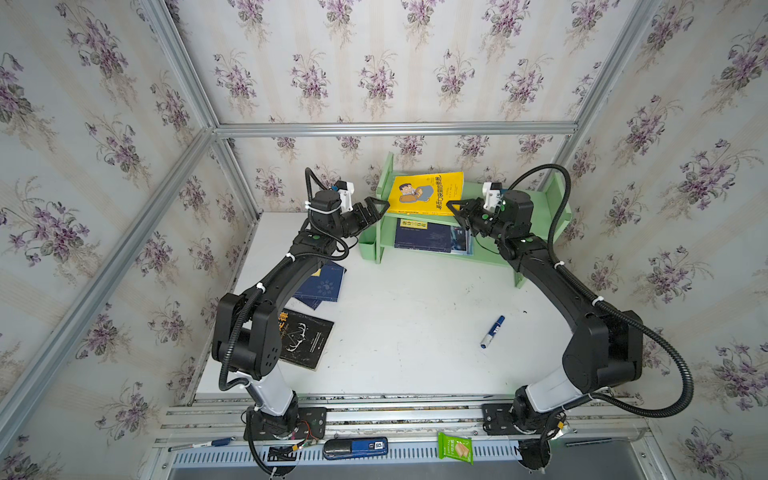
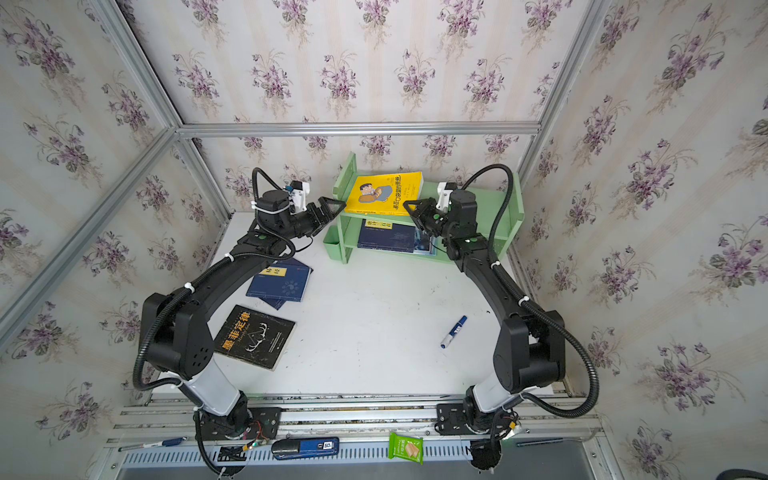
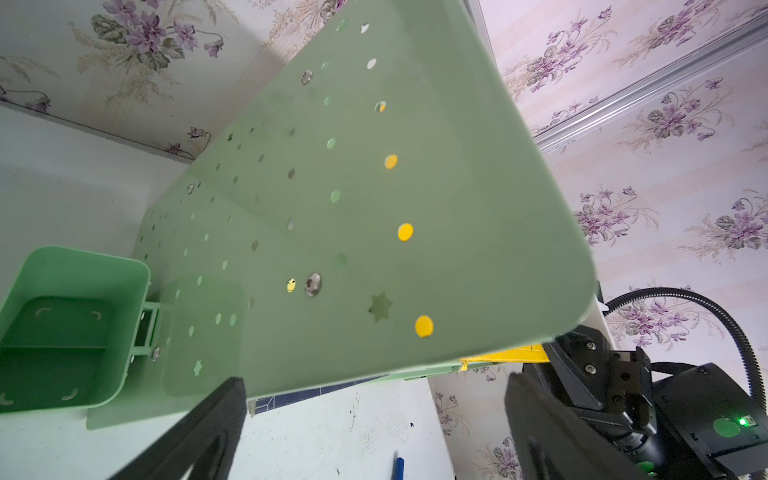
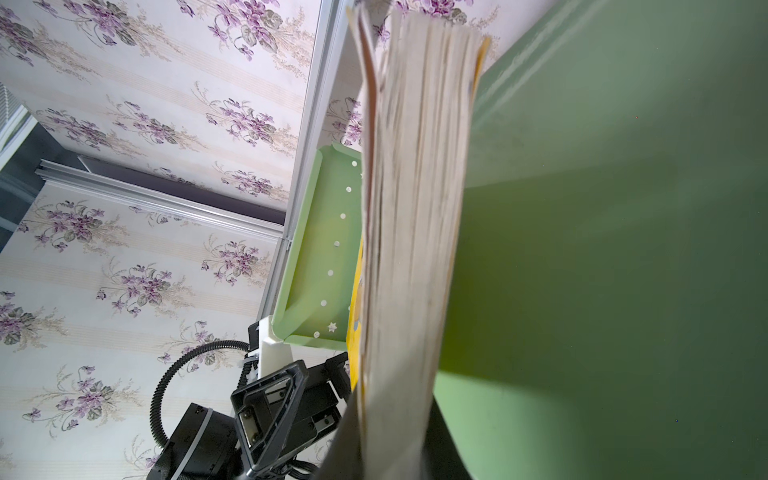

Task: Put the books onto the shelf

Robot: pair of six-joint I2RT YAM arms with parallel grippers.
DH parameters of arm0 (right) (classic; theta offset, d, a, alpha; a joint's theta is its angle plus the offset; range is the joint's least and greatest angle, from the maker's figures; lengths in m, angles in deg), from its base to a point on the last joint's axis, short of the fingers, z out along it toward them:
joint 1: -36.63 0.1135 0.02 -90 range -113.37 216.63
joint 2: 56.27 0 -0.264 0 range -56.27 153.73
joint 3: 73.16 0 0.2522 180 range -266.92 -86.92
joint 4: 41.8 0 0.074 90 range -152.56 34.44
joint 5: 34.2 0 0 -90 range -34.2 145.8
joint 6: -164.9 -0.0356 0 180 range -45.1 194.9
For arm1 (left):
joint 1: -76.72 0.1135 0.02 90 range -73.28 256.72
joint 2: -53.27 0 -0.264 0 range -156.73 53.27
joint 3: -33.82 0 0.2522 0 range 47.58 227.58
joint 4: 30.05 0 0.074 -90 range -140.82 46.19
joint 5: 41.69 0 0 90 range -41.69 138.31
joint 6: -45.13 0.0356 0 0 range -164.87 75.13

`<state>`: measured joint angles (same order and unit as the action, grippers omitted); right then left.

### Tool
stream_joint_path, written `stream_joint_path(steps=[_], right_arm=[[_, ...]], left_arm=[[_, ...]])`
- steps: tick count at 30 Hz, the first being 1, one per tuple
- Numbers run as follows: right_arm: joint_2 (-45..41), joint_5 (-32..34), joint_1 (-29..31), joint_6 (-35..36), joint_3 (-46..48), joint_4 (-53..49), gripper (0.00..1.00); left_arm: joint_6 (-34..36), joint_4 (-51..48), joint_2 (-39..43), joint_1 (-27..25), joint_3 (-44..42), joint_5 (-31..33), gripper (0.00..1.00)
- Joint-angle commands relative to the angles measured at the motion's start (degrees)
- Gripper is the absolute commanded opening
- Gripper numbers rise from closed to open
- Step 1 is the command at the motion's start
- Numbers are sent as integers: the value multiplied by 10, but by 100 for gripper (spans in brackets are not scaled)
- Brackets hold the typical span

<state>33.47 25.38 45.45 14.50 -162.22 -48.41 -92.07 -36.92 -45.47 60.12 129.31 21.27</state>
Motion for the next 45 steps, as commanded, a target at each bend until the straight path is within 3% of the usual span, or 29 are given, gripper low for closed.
stream_joint_path(steps=[1, 31, 45], right_arm=[[0, -9, -1, 27, -4, -1, 4], [-3, -33, -5, 10, 10, 15, 5], [-8, -27, -4, 19, 7, 0, 9]], left_arm=[[-6, 9, -4, -1, 8, 11, 99], [5, -4, -43, -21, 56, 16, 99], [8, -36, -61, -26, 58, 61, 98]])
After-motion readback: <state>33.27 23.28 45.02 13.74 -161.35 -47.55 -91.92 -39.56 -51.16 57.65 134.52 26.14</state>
